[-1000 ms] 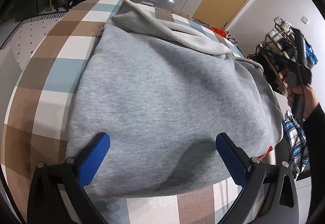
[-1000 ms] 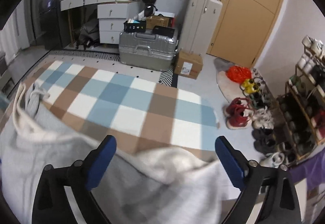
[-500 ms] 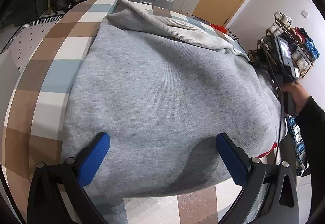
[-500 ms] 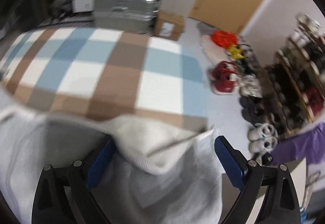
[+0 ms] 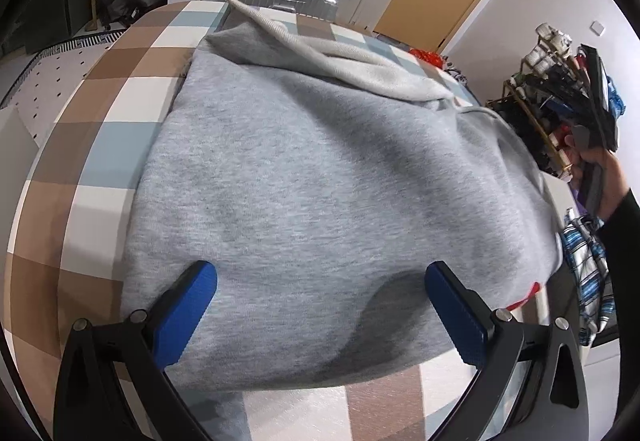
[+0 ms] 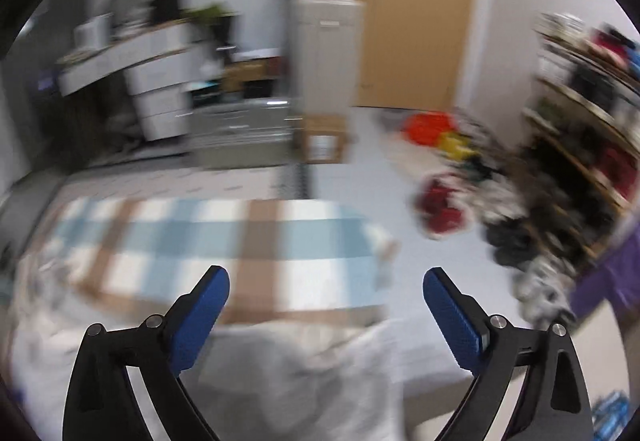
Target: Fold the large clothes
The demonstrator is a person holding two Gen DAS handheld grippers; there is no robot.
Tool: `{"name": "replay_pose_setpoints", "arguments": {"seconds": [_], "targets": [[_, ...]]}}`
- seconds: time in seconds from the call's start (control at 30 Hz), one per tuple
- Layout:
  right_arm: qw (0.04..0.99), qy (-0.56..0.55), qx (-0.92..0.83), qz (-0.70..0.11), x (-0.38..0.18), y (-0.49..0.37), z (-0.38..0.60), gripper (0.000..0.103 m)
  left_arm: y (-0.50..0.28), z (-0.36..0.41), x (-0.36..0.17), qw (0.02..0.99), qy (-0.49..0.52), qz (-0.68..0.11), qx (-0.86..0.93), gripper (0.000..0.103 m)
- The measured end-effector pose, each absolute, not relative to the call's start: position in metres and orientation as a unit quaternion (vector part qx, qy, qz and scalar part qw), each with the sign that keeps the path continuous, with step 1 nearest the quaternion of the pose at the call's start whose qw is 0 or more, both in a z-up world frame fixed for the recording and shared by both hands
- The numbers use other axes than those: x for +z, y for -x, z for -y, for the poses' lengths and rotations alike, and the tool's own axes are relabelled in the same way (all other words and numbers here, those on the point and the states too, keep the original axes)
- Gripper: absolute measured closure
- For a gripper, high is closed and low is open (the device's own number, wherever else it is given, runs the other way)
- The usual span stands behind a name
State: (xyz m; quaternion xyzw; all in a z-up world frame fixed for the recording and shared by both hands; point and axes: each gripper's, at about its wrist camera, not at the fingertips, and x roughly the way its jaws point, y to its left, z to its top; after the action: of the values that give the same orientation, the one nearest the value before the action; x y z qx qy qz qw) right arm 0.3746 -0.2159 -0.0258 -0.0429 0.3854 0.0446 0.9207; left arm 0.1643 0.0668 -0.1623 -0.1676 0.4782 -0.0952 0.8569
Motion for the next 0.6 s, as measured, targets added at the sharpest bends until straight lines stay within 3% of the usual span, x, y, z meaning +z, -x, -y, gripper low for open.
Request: {"name": "replay_pose_setpoints", "arguments": {"seconds": [0.23, 0.43, 0.6], "targets": [[0.86, 0.184, 0.247, -0.406, -0.035, -0.308, 0.061, 0.001, -0.157, -0.071, -0.154, 0.865, 0.172, -0.46, -0.1, 0.002], [0.797, 0.356, 0.232, -0.429, -0.101, -0.301, -0.03, 0.001, -0.154, -0.093, -0.153, 0.865, 0.195, -0.453, -0.09, 0.002], [0.78, 0.372, 0.234, -0.445, -0.125, -0.316, -0.046, 0.006, -0.157, -0.099, -0.154, 0.862, 0.205, -0.453, -0.095, 0.002]]}}
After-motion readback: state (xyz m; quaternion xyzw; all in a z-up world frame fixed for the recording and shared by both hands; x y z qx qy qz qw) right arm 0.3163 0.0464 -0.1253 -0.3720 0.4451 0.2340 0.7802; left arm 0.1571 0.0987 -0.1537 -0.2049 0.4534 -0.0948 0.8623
